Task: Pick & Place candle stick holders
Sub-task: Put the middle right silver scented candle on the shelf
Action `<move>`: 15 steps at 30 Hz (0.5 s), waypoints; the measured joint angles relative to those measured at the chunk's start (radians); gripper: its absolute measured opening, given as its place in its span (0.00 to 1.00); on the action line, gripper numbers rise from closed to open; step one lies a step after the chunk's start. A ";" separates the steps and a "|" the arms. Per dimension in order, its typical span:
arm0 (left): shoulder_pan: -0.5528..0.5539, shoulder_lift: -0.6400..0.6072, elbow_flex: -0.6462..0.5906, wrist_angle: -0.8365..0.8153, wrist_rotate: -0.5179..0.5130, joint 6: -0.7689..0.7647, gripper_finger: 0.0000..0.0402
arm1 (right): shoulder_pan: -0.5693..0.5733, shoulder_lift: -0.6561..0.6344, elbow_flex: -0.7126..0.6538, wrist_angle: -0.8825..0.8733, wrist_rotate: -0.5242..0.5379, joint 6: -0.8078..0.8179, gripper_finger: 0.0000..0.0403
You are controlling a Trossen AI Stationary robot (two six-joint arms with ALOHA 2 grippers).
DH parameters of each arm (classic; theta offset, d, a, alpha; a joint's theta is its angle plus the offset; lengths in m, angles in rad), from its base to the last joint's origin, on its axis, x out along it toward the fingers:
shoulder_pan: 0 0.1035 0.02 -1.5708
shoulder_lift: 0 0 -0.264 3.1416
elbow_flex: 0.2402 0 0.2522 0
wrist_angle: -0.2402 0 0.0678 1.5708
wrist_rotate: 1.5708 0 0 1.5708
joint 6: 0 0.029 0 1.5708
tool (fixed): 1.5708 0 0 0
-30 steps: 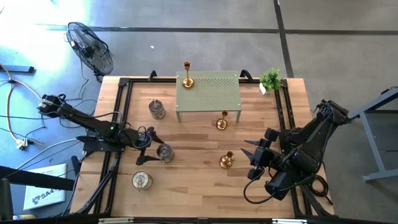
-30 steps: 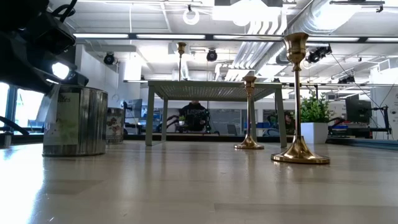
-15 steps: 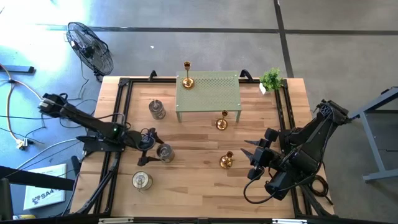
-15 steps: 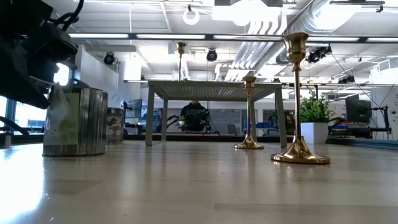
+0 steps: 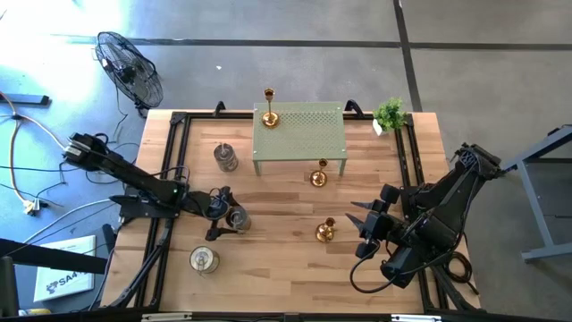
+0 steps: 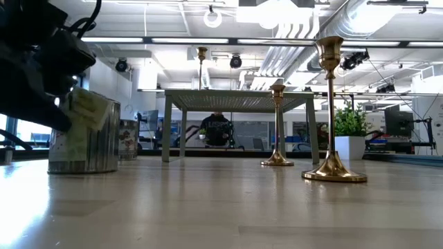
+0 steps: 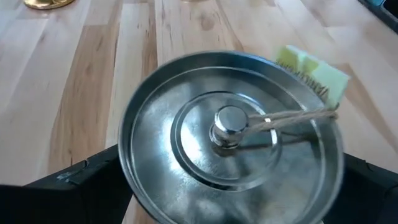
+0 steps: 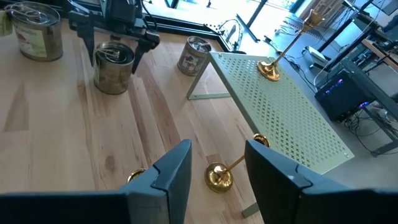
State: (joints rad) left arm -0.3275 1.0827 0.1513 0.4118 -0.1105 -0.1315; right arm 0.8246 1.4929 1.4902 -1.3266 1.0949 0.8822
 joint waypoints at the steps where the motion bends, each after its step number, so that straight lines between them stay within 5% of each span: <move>1: 0.000 0.010 0.000 0.004 -0.005 0.004 0.98 | 0.000 0.000 0.000 0.000 0.000 0.000 0.36; 15: 0.001 0.042 0.000 0.009 -0.009 0.030 0.95 | -0.001 0.000 0.000 0.000 0.033 0.000 0.36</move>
State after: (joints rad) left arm -0.3267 1.1248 0.1513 0.4206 -0.1193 -0.1015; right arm 0.8233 1.4929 1.4902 -1.3266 1.1274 0.8818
